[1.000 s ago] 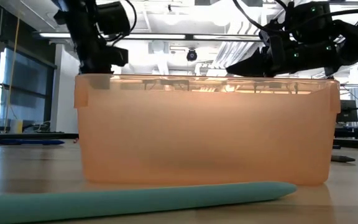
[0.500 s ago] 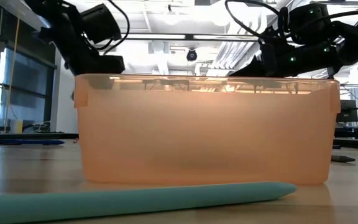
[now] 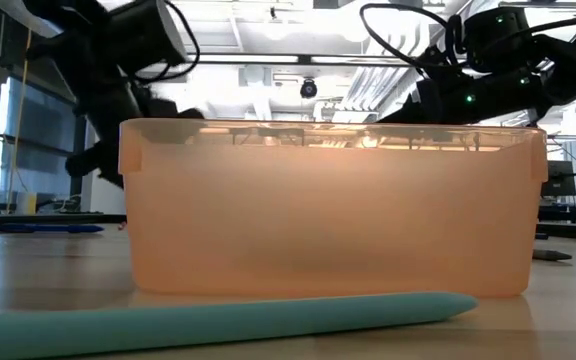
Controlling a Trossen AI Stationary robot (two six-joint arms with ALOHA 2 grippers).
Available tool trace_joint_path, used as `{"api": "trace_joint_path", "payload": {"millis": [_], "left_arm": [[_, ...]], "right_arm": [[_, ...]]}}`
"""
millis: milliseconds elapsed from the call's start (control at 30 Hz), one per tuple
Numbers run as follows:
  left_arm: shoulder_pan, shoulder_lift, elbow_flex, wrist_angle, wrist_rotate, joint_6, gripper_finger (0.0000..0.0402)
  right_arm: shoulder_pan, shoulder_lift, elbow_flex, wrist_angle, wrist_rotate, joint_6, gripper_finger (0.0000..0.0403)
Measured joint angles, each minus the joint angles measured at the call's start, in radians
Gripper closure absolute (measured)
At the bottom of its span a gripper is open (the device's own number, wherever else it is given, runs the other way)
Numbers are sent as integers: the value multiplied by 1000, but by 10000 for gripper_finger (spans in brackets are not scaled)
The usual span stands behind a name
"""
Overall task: Sort crayons/erasers/pens/pencils in bins
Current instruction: Put the yellow eraser into the yellow bin
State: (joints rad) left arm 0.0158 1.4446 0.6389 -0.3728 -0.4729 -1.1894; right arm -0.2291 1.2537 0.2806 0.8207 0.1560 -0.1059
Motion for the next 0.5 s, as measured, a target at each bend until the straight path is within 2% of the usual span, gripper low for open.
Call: {"api": "trace_joint_path", "payload": {"millis": [267,500], "left_arm": [[-40,120,0,38,-16,-137,221],[-65,179,3,103,-76,-139,213]], "right_arm": [[0,0,0,-12,0,-3,403],[0,0,0,-16,0,-6,403]]}}
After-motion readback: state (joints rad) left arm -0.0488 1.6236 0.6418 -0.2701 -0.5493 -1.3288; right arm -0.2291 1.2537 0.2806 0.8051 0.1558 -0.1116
